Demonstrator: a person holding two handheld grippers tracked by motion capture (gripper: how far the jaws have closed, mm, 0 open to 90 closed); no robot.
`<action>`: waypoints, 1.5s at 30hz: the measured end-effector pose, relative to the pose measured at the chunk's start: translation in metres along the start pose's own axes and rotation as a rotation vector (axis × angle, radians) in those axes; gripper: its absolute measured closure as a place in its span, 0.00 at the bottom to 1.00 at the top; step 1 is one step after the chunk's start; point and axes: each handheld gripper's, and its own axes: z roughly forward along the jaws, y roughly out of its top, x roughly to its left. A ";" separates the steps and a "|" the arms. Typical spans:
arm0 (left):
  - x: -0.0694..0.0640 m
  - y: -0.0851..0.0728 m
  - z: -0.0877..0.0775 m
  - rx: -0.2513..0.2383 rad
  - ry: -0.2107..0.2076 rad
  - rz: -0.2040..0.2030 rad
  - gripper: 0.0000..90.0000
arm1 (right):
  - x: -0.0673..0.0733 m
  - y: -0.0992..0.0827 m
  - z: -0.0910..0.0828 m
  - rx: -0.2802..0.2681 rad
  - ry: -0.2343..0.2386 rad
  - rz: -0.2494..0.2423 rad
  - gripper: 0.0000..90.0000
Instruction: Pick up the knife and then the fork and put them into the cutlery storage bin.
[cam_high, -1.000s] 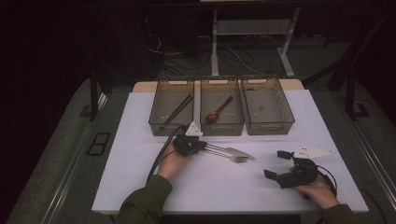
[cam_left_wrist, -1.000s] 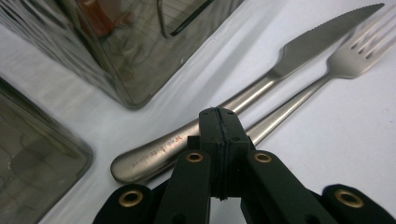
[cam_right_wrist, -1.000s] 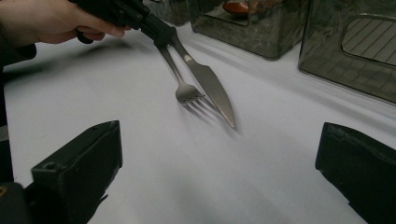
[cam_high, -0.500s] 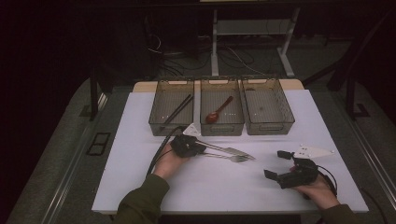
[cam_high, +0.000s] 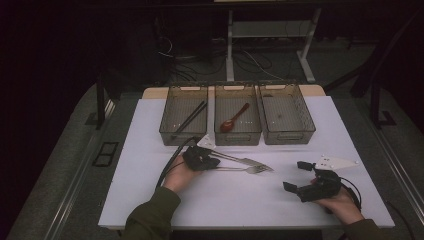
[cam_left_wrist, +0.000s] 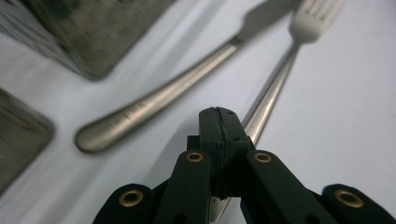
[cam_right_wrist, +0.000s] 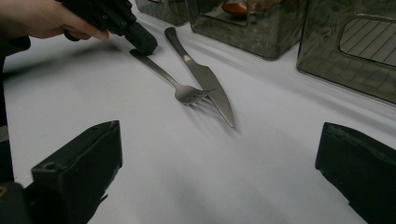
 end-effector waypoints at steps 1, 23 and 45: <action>-0.002 -0.001 0.000 -0.001 -0.003 0.004 0.99 | 0.000 0.000 0.000 -0.002 -0.001 -0.002 0.00; -0.041 0.006 0.001 -0.117 -0.076 -0.003 0.87 | 0.000 0.000 0.000 0.000 -0.002 -0.001 0.00; -0.056 0.015 0.032 -0.113 -0.060 0.016 0.93 | 0.000 -0.001 -0.001 0.003 -0.002 -0.003 0.00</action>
